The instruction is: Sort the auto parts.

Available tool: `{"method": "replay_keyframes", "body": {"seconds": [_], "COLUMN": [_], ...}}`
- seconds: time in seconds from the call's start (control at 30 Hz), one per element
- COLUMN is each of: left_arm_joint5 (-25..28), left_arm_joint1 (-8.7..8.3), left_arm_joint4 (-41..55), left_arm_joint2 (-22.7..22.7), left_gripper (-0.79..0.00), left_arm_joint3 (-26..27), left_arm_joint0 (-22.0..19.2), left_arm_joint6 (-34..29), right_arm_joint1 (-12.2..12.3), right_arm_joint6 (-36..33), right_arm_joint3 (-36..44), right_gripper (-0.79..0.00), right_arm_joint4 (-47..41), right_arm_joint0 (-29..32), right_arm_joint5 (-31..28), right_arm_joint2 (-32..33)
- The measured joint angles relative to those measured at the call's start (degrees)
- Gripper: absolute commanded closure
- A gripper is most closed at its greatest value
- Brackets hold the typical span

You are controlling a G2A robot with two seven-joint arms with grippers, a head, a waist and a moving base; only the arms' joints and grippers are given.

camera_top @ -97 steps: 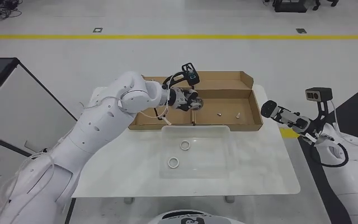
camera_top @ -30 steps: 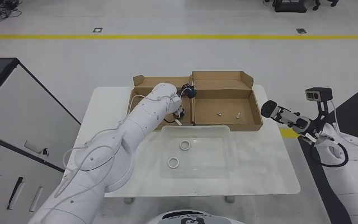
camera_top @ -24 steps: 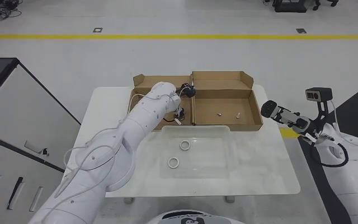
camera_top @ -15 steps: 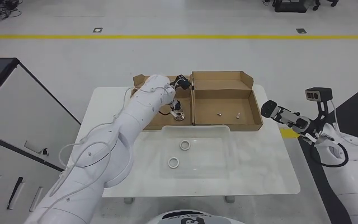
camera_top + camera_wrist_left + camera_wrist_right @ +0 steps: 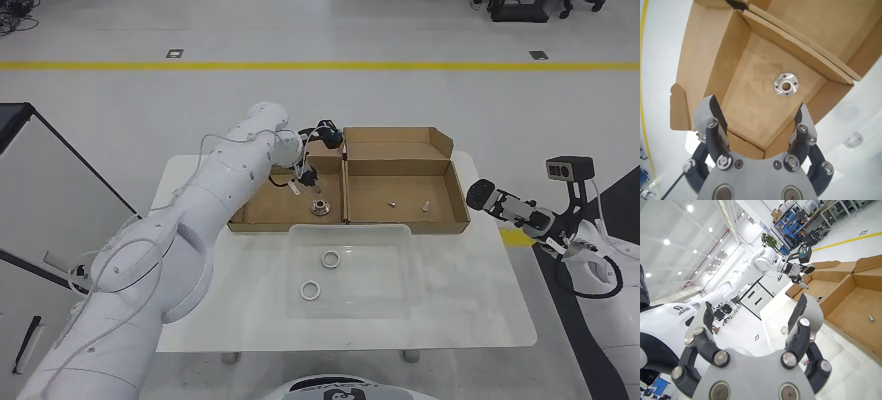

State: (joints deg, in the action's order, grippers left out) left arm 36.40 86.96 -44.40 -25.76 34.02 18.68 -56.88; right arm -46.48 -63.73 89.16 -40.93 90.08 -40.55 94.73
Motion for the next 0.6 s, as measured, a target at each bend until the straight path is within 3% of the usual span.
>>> {"method": "replay_keyframes", "body": {"seconds": [0.17,0.3,0.4,0.5,0.6], "left_arm_joint5": [-1.5,-5.7,-9.5,-12.0,-13.6], "left_arm_joint1": [-5.74,-11.67,-15.50,-18.53,-20.74], "left_arm_joint4": [2.3,2.0,0.7,0.5,1.1], "left_arm_joint2": [-6.1,-13.5,-16.6,-17.6,-17.5], "left_gripper": [-0.727,-0.717,-0.711,-0.708,-0.686], "left_arm_joint3": [17.0,37.9,51.7,61.3,67.2], "left_arm_joint0": [5.0,13.7,20.4,24.6,26.5], "left_arm_joint6": [-8.2,-16.8,-20.6,-23.0,-24.6], "right_arm_joint1": [0.0,0.0,0.0,0.0,0.0], "right_arm_joint6": [0.0,0.0,0.0,0.0,0.0], "right_arm_joint3": [0.0,0.0,0.0,0.0,0.0], "right_gripper": [-0.785,-0.785,-0.785,-0.785,-0.785], "right_arm_joint4": [0.0,0.0,0.0,0.0,0.0], "right_arm_joint0": [0.0,0.0,0.0,0.0,0.0], "right_arm_joint5": [0.0,0.0,0.0,0.0,0.0], "right_arm_joint2": [0.0,0.0,0.0,0.0,0.0]}}
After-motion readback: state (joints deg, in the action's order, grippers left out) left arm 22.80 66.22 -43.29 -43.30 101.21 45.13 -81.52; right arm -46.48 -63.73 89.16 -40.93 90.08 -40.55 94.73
